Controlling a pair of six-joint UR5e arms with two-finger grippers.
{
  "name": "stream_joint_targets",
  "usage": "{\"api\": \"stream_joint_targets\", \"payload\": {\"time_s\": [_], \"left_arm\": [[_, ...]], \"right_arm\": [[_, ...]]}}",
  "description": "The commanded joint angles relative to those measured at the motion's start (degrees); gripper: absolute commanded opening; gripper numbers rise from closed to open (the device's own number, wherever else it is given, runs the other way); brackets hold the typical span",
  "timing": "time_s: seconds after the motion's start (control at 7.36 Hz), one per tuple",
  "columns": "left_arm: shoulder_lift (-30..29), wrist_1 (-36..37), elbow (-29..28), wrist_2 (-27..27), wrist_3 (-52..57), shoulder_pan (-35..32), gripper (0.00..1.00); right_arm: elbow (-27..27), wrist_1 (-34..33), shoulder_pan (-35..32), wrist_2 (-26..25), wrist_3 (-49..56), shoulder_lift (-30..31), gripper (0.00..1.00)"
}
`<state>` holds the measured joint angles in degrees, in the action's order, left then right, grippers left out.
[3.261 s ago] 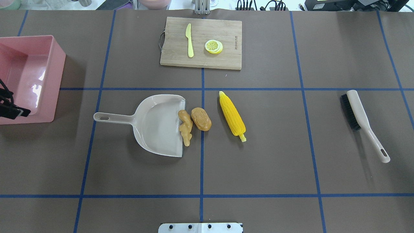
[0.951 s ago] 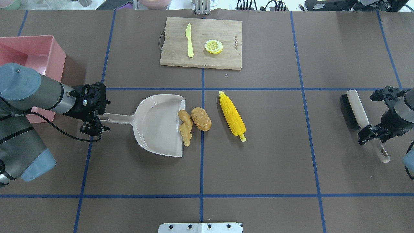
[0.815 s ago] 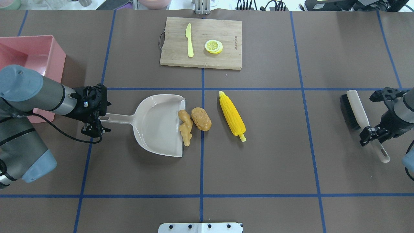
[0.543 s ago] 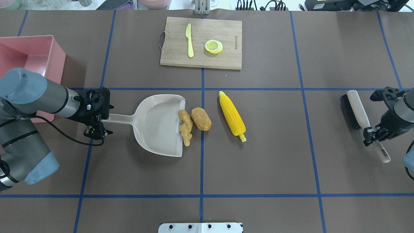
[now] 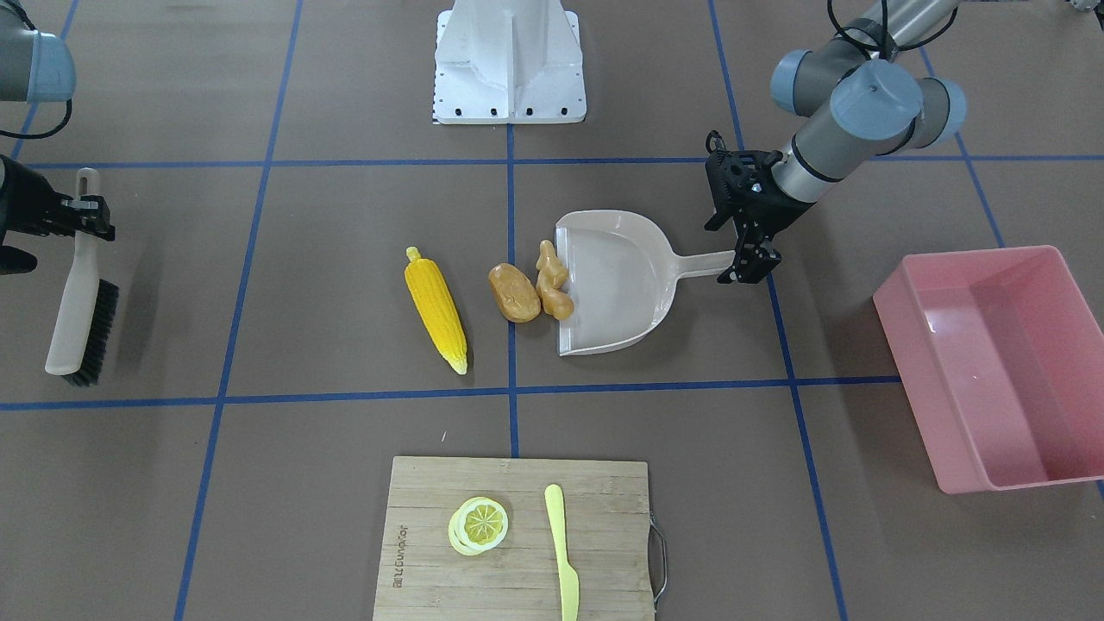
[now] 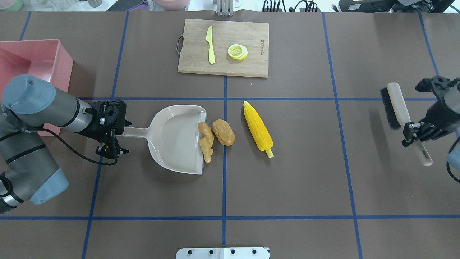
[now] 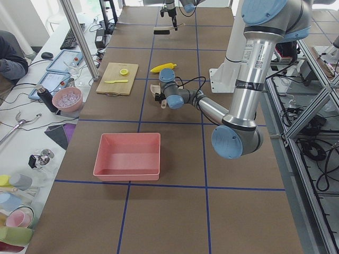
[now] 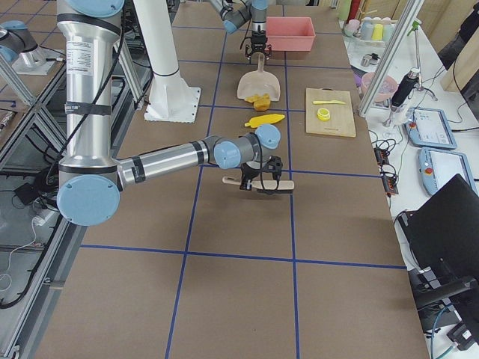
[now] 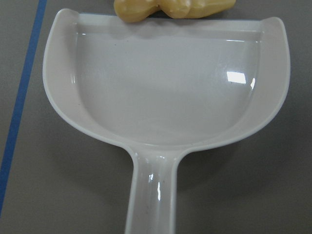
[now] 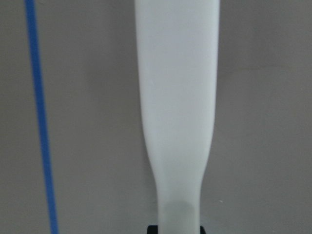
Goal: Sweep and dump trash into bin
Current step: 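Lift the white-handled brush with the right gripper toward the dustpan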
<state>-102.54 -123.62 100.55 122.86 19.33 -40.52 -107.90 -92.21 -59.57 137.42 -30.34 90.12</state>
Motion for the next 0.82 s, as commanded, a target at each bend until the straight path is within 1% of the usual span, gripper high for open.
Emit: {"api": "stream_joint_targets", "payload": {"time_s": [0.0,0.14,0.27,0.41,0.54,0.68], "left_arm": [[0.1,0.1,0.3,1.9,0.0,-0.1,0.94],[0.1,0.1,0.3,1.9,0.0,-0.1,0.94],[0.3,0.1,0.3,1.9,0.0,-0.1,0.94],[0.4,0.1,0.5,2.0,0.0,-0.2,0.94],[0.3,0.1,0.3,2.0,0.0,-0.1,0.94],[0.6,0.0,0.5,2.0,0.0,-0.2,0.94]], "right_arm": [[-2.3,-13.6,0.1,-0.7,0.1,-14.4,0.00],[-2.1,-13.7,3.7,-2.9,0.4,-16.4,0.00],[-1.3,-13.7,5.8,-5.7,5.7,-18.2,0.00],[-1.1,-13.6,7.7,-6.5,8.4,-18.6,0.00],[-0.6,-13.9,10.2,-8.0,7.9,-20.8,0.00],[0.8,-13.7,13.3,-11.2,3.8,-21.8,0.00]]}}
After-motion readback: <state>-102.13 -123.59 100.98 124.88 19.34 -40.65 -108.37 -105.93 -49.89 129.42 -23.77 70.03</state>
